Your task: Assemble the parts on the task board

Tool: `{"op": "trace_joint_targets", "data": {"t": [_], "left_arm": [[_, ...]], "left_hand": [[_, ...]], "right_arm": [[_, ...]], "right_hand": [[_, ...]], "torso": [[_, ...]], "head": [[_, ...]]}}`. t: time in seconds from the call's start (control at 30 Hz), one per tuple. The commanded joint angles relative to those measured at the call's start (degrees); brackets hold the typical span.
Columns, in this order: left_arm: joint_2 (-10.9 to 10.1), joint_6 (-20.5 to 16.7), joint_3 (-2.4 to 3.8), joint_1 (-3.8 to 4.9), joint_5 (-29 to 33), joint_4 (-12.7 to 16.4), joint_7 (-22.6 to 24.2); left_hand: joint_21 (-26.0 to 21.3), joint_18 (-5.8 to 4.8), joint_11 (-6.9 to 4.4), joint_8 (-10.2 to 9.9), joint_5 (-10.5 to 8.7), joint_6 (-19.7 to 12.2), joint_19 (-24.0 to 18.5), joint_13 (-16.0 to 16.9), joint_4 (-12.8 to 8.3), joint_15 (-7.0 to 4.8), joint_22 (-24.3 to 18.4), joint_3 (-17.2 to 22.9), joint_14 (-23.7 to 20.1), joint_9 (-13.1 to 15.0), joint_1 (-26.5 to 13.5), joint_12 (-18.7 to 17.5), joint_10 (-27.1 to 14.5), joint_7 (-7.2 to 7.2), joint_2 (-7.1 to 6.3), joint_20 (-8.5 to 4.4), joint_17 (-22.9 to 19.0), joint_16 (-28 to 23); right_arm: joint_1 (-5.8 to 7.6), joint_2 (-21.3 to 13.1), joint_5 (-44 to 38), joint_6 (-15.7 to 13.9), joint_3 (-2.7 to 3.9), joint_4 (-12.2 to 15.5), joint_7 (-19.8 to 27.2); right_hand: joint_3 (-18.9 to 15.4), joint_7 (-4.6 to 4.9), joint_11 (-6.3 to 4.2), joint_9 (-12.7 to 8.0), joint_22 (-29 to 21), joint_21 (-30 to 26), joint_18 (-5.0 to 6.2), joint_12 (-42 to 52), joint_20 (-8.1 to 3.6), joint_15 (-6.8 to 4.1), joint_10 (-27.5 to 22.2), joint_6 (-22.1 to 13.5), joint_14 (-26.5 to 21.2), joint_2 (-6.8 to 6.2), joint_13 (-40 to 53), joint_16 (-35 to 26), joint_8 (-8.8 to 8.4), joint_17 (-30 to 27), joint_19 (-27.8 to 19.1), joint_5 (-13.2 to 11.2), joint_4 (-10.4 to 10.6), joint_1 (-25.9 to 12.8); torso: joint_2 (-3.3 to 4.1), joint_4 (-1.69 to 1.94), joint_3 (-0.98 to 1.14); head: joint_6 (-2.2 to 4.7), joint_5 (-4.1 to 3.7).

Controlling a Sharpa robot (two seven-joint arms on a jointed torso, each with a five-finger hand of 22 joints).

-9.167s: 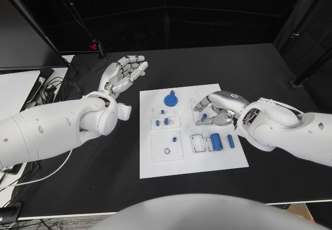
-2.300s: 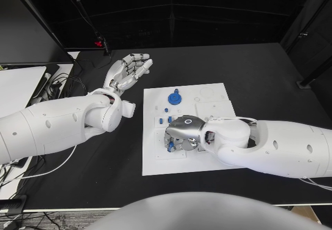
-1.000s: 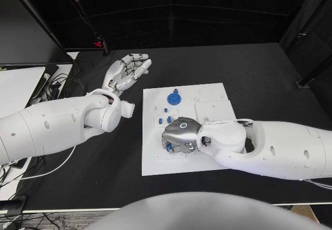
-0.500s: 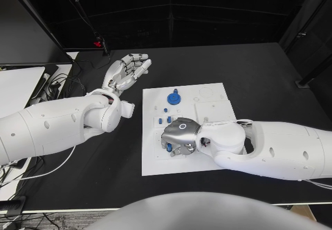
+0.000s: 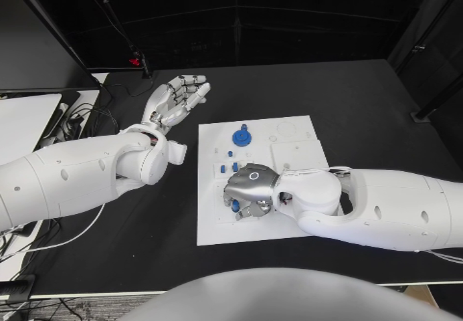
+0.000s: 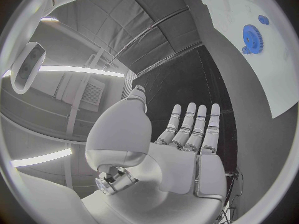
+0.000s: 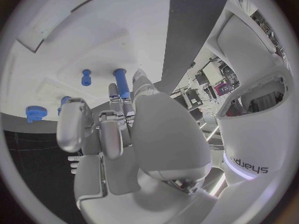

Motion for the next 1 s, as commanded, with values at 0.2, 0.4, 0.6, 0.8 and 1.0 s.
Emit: {"op": "trace_joint_targets", "data": {"t": [0.2,0.4,0.6,0.8,1.0], "left_arm": [[-0.1,0.5,0.06,0.07,0.1,0.1,8.1],[-0.1,0.7,0.06,0.02,0.1,0.1,8.1],[-0.1,2.2,0.05,-0.05,0.1,-0.1,7.6],[0.1,2.8,0.05,-0.09,0.1,-0.4,7.5],[0.2,2.4,0.05,-0.11,0.1,-0.6,7.5]], "left_hand": [[0.2,0.17,0.01,0.3,0.28,-0.4,0.3,0.0,-0.1,-0.07,-0.1,0.3,-0.3,0.0,-0.2,0.4,-0.4,8.80,0.53,-0.04,0.0,0.2],[0.2,0.17,0.01,0.4,0.30,-0.4,0.3,-0.1,-0.1,-0.07,-0.1,0.3,-0.3,-0.1,-0.2,0.4,-0.4,8.80,0.56,-0.04,-0.1,0.2],[0.2,0.17,0.01,0.4,0.38,-0.5,0.3,-0.2,-0.2,-0.07,-0.1,0.2,-0.3,-0.1,-0.1,0.5,-0.5,8.80,0.38,-0.04,-0.3,0.3],[0.3,0.20,0.02,0.5,0.44,-0.5,0.9,-0.2,-0.1,-0.07,0.7,0.1,-0.4,-0.2,0.0,0.6,-0.6,8.80,0.19,-0.04,-0.4,0.4],[0.5,0.25,0.01,0.6,0.48,-0.5,1.2,-0.3,-0.1,-0.08,1.0,0.0,-0.4,-0.2,-0.1,0.8,-0.6,8.80,0.28,-0.05,-0.5,0.6]], "right_arm": [[-0.02,-0.8,0.3,-9.6,0.01,0.3,-2.4],[-0.04,-2.8,6.6,-21.6,0.02,1.2,-2.9],[0.01,-6.0,15.1,-27.3,0.07,2.8,0.8],[1.03,-10.1,27.9,-29.2,0.13,5.7,4.6],[3.45,-14.2,47.9,-30.4,0.14,5.9,9.4]], "right_hand": [[-2.1,0.27,-0.13,-0.1,3.9,-1.1,1.19,-0.1,-0.13,-0.40,0.0,-2.4,3.6,-1.28,0.0,-1.3,-0.20,3.5,-0.3,-0.1,0.2,-5.0],[-3.2,0.57,-0.19,-0.1,2.9,-2.6,1.50,-0.3,-0.45,-0.64,-0.9,-5.5,3.1,-4.34,0.0,-2.6,-0.22,0.4,-0.7,-0.1,0.3,-10.7],[-11.2,0.70,0.40,-0.1,2.6,-3.1,1.56,-0.3,-0.14,-0.11,-3.1,-7.7,3.4,-8.50,-0.1,-2.3,-0.15,0.9,-0.6,0.9,0.6,-14.8],[-17.0,1.39,0.61,0.1,2.4,-3.3,1.61,0.0,0.12,0.03,-4.0,-7.7,3.5,-10.36,0.0,-2.2,0.26,1.1,-0.6,1.7,0.6,-18.2],[-10.5,2.60,1.18,0.7,0.9,-5.7,2.11,1.4,0.47,0.51,-2.2,-5.2,3.3,-6.99,0.3,-2.4,1.53,0.2,-1.6,2.3,0.6,-18.5]], "torso": [[0.02,0.01,0.01],[-0.03,0.02,0.01],[-0.13,0.10,-0.02],[-0.04,0.04,-0.04],[-0.10,0.17,-0.08]], "head": [[-0.01,0.04],[-0.01,0.03],[-0.01,-0.05],[-0.01,0.03],[-0.01,-0.45]]}}
